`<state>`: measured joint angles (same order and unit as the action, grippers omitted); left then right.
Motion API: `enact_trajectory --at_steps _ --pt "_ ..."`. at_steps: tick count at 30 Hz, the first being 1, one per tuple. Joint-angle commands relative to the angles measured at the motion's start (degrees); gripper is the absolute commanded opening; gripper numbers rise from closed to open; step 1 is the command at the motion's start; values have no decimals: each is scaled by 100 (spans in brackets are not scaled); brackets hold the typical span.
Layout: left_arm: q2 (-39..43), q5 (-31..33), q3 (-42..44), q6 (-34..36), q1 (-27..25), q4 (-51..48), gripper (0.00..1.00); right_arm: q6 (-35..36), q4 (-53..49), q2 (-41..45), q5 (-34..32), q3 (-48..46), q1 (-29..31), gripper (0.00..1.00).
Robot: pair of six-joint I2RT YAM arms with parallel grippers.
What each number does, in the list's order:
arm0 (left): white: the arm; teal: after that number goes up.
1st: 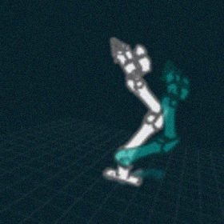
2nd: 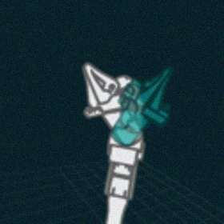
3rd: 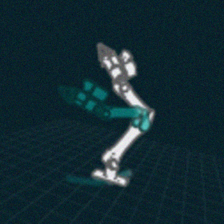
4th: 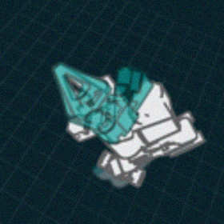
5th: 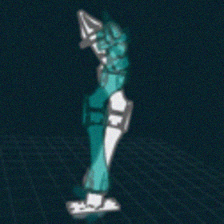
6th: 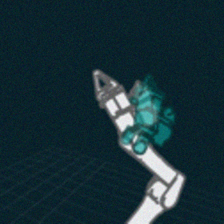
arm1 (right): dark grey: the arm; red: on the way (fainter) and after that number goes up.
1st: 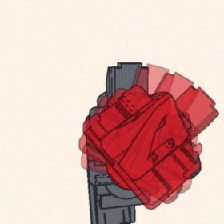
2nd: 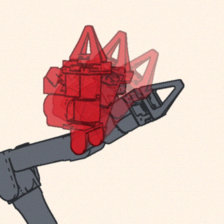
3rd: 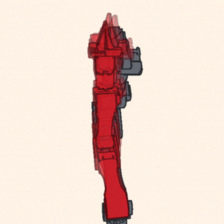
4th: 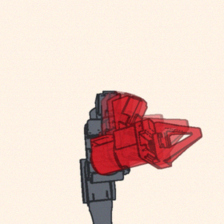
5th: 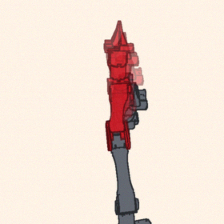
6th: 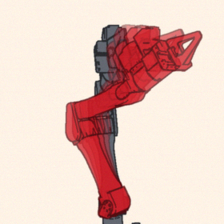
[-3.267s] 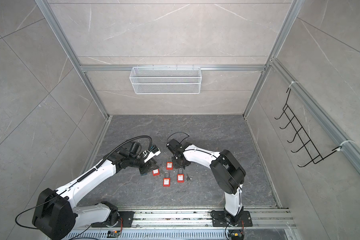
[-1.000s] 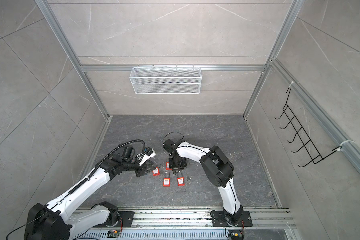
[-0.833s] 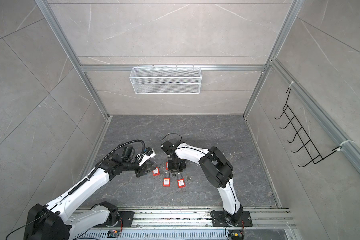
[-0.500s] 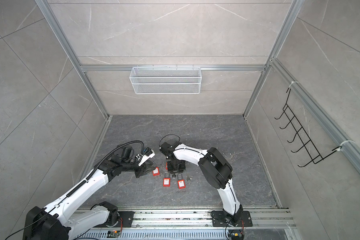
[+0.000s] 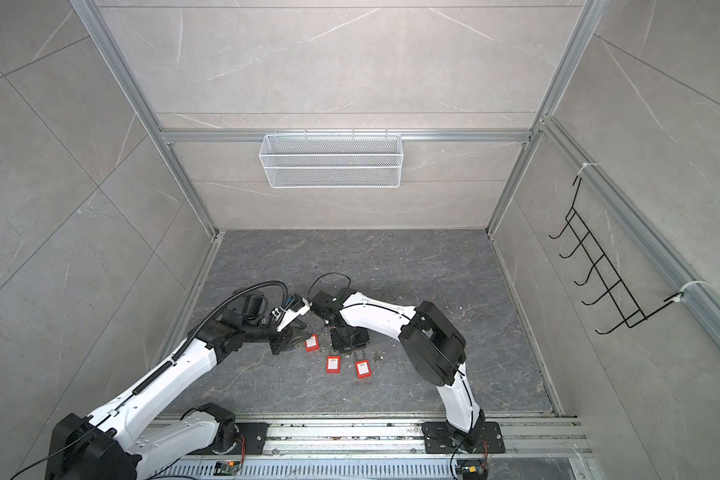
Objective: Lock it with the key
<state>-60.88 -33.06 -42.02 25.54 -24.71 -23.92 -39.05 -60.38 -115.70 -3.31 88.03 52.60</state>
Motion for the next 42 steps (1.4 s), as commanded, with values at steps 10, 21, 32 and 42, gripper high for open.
enact_trajectory --at_steps 10,21,32,42 --pt "73 -43 19 -65 30 151 35 -355 146 820 424 -1083 95 55" --pt "77 -3 27 -80 28 135 36 -196 185 501 692 -1086 113 58" --pt "40 32 10 -78 28 120 35 -121 122 330 674 -1077 -45 47" --pt "51 115 18 -102 28 134 35 201 56 233 537 -894 -370 40"
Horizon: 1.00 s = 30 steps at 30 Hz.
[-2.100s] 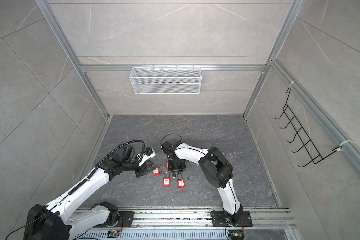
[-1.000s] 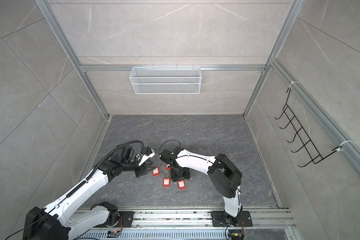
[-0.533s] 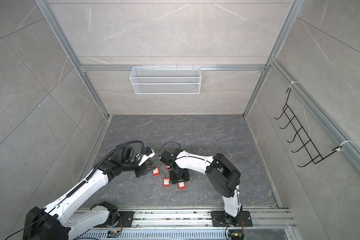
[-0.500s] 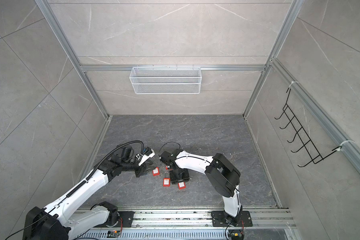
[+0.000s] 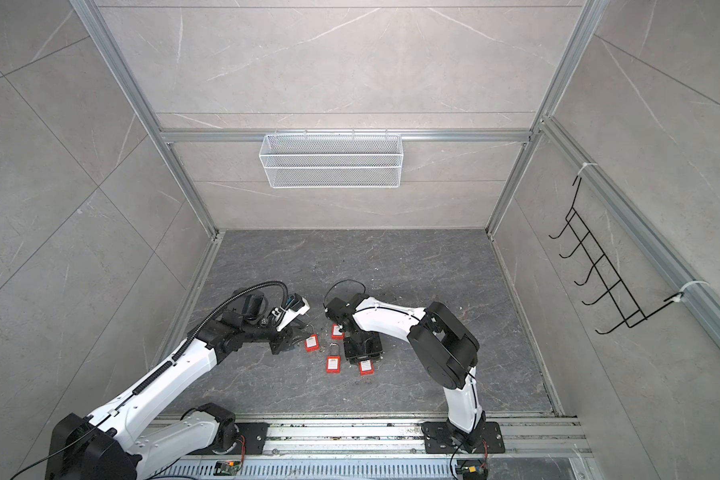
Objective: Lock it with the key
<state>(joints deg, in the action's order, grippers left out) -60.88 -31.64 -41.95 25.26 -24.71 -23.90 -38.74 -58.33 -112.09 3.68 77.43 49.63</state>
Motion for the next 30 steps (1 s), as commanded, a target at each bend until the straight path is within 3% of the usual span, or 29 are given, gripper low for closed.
enact_trajectory --at_steps 1,4,10,19,30 --pt "66 -18 12 -93 28 140 35 194 -193 -138 -217 221 -86 44" --pt "98 0 29 -158 53 187 36 220 -440 -105 -506 497 -93 50" --pt "147 -122 104 -493 358 409 35 87 -899 -34 -918 1331 119 52" --pt "222 -184 194 -1009 878 667 35 41 -360 -678 -120 1771 187 42" --pt "217 -238 231 -1023 950 689 35 176 -481 -1344 -160 2090 83 38"
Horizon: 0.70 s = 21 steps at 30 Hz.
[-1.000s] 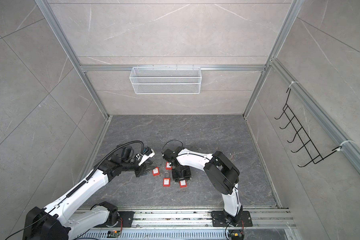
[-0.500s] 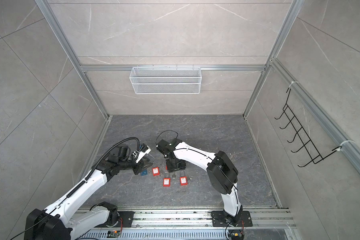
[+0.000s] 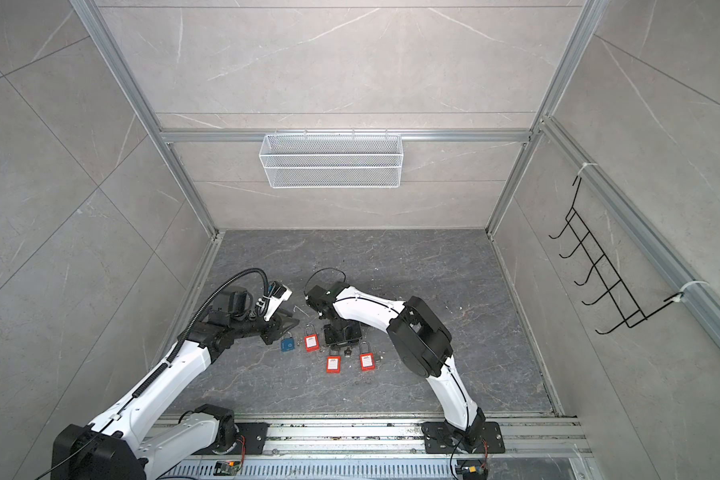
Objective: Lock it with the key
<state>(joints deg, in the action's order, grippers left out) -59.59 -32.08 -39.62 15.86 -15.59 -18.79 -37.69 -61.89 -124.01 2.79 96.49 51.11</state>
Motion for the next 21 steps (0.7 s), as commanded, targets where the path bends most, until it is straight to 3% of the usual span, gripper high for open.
enact_trajectory --at_steps 1,21 --pt "84 -192 -11 -75 35 158 35 75 -135 -167 -89 177 -92 38" --pt "65 -115 -6 -39 39 98 35 127 148 -162 184 -332 -167 28"
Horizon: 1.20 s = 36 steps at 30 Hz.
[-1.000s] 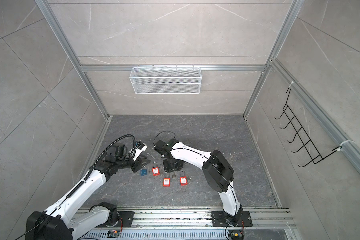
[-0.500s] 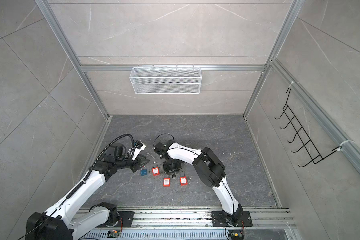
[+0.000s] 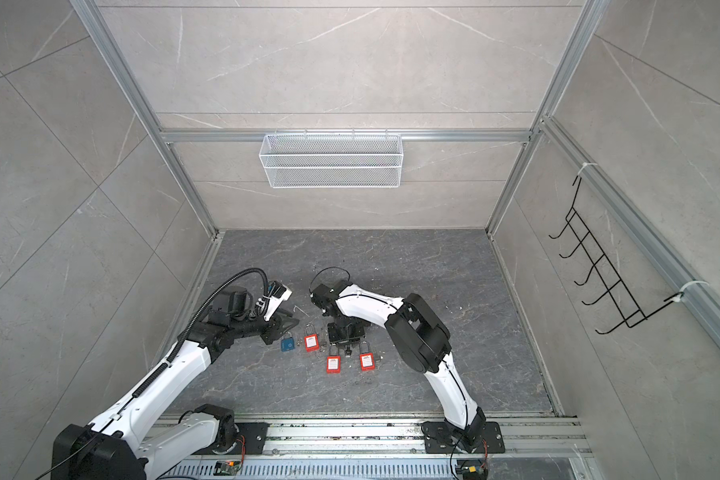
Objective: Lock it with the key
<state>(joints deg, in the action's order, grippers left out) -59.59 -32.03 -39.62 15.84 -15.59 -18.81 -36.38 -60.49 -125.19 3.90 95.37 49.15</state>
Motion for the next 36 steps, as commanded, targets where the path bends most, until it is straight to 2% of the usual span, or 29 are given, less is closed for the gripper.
enact_trajectory --at_steps 1,10,23,28,36 --pt "71 -119 -6 -45 39 99 36 -19 39 -12 105 -283 49 27" --pt "119 -88 24 -63 36 88 35 -224 261 343 274 -774 152 24" --pt "167 -16 50 -115 35 74 35 -298 213 473 410 -861 272 24" --pt "250 167 81 -287 59 213 35 -330 118 848 -146 -763 271 36" --pt "304 742 154 -1137 334 720 36 50 72 1509 -916 -171 248 52"
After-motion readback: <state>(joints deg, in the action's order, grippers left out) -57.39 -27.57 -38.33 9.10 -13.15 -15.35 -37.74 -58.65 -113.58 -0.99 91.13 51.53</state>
